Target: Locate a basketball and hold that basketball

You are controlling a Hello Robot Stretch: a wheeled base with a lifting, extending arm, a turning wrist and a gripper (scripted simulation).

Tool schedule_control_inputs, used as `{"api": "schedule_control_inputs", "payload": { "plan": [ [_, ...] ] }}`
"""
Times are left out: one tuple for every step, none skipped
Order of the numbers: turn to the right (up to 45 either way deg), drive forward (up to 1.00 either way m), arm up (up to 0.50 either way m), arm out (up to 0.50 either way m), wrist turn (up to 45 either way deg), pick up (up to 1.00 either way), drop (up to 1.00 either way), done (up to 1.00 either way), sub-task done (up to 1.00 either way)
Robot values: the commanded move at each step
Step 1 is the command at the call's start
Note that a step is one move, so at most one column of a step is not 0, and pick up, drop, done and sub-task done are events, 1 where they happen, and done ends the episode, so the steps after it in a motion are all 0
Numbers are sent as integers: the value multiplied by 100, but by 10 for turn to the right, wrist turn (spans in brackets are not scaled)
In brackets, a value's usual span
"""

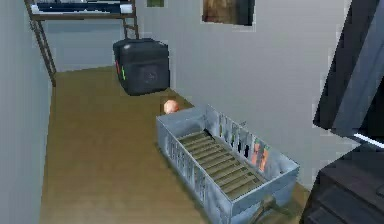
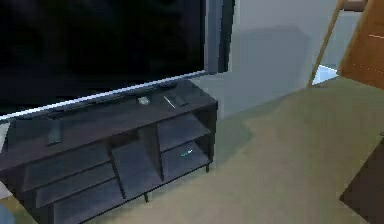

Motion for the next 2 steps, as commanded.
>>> {"api": "schedule_control_inputs", "payload": {
  "plan": [
    [-210,0,0,0,0,0,0,0,0],
    [0,100,0,0,0,0,0,0,0]
  ]
}}
